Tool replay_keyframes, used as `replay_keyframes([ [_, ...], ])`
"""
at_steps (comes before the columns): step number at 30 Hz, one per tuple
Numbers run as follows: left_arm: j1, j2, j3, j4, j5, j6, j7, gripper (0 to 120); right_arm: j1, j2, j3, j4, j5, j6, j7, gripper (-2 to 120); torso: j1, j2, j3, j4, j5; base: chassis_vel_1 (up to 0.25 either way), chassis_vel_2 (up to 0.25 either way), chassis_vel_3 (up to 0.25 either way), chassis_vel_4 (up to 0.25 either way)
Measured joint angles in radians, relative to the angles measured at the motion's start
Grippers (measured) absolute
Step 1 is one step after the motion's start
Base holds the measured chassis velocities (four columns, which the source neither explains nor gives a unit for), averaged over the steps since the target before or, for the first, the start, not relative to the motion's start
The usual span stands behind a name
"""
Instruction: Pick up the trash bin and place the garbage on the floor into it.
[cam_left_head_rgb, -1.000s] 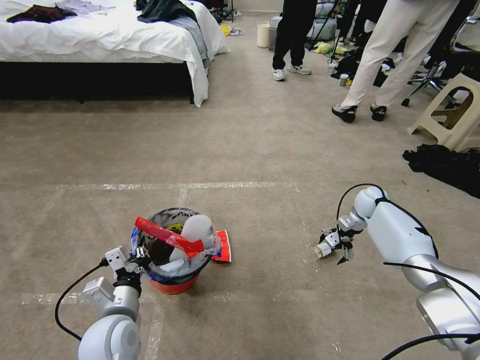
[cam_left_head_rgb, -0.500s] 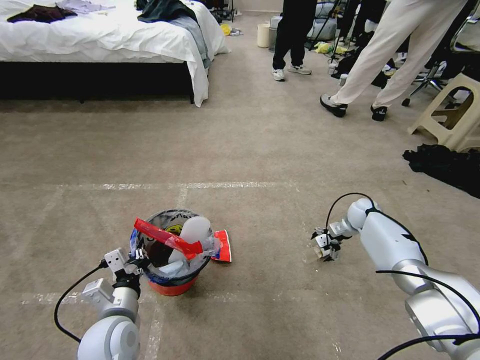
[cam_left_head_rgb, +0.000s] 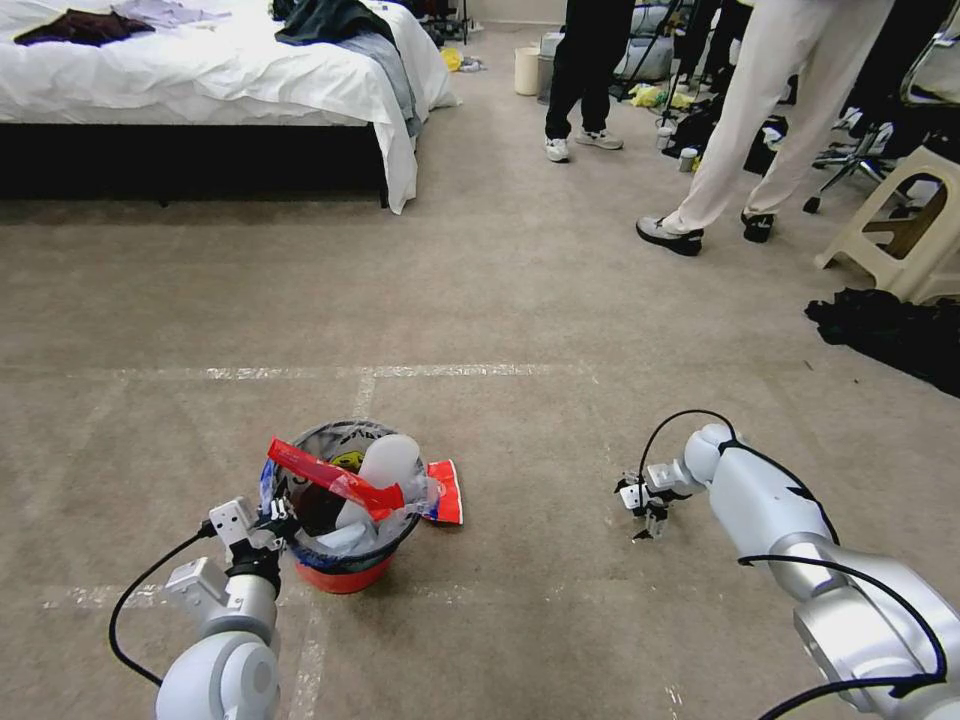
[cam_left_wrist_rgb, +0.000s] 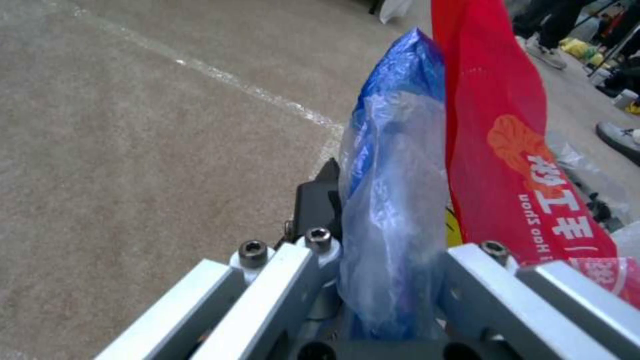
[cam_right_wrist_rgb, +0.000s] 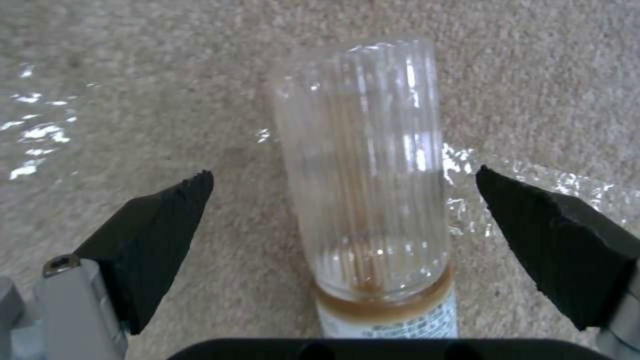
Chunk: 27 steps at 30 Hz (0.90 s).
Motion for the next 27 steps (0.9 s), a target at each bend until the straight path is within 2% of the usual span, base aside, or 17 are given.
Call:
replay_keyframes([
  [9,0.0,0.003,0.001,0.003,0.0,-0.001,0.0,4,-0.008,0.006,-0.005,-0.001,-0.019,-0.035,0.034,97,0.0,0.0,0.0,0.0,0.0,0.0,0.0,0.0,0.0],
  [11,0.0,0.003,0.002,0.003,0.0,-0.001,0.0,4,-0.011,0.008,-0.005,-0.002,-0.018,-0.045,0.034,89,0.0,0.0,0.0,0.0,-0.0003,0.0,0.0,0.0,0.0],
  [18,-0.002,0.003,0.006,0.007,0.001,-0.001,0.0,4,-0.01,0.013,-0.004,-0.011,-0.005,-0.062,0.032,73,0.0,0.0,0.0,-0.001,-0.0016,0.0,0.0,0.0,0.0],
  [27,-0.002,0.003,0.007,0.007,0.002,-0.001,0.0,4,-0.009,0.015,-0.007,-0.012,0.023,-0.077,0.026,54,0.0,0.001,0.0,-0.0012,-0.0008,0.0,0.0,0.0,0.0],
])
